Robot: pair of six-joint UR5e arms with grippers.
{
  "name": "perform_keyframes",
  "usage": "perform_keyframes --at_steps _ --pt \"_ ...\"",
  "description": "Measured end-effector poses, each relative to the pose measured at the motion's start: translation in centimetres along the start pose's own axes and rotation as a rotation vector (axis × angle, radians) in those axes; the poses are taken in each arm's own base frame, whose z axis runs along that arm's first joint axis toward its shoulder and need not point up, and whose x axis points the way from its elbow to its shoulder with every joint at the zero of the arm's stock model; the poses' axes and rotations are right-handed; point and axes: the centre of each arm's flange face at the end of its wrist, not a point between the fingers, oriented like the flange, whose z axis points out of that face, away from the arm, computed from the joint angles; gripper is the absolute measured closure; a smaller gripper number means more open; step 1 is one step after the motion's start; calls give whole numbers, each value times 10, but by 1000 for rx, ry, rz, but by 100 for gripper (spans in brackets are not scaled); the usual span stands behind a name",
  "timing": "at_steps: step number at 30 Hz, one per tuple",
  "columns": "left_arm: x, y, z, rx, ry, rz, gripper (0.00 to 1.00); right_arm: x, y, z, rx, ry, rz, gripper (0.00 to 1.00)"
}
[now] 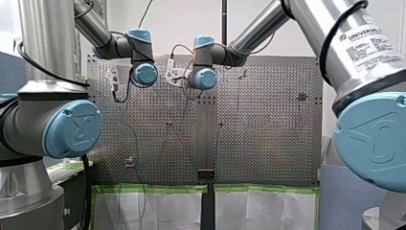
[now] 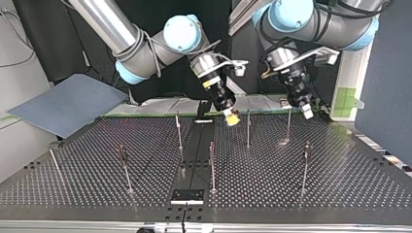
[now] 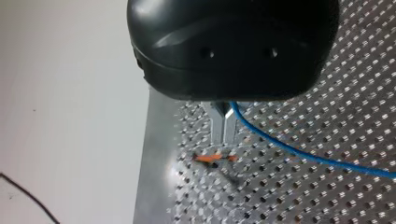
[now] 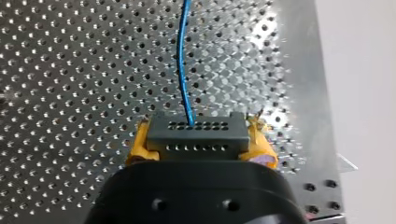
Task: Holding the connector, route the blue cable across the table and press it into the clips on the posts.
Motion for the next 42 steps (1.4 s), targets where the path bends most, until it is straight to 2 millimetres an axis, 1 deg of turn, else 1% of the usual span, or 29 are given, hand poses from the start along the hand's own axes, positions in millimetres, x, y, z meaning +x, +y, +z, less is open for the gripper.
perform_keyframes --at_steps 7,10,13,18,23,26,32,37,40,42 --pt "-1 5 27 2 -8 -13 100 -11 3 16 4 -22 18 100" --pt "4 7 39 3 -4 -18 100 -12 2 23 18 -22 32 100" --pt "13 11 51 3 0 -14 100 -10 1 29 25 -18 40 100" --pt "16 18 67 5 -12 -27 100 5 0 39 30 7 43 100" --pt "11 26 84 0 -31 -42 100 21 -1 47 32 28 43 100" --pt "7 28 92 9 -43 -55 100 32 -2 53 34 45 44 100" --pt "4 28 100 48 -53 -85 100 54 -4 63 40 85 45 100" --pt "9 28 108 63 -50 -90 100 73 -5 70 44 121 46 100" --pt "15 30 116 58 -48 -86 100 82 -6 74 45 140 46 100" --pt "15 32 124 55 -57 -87 100 87 -6 78 47 151 46 100"
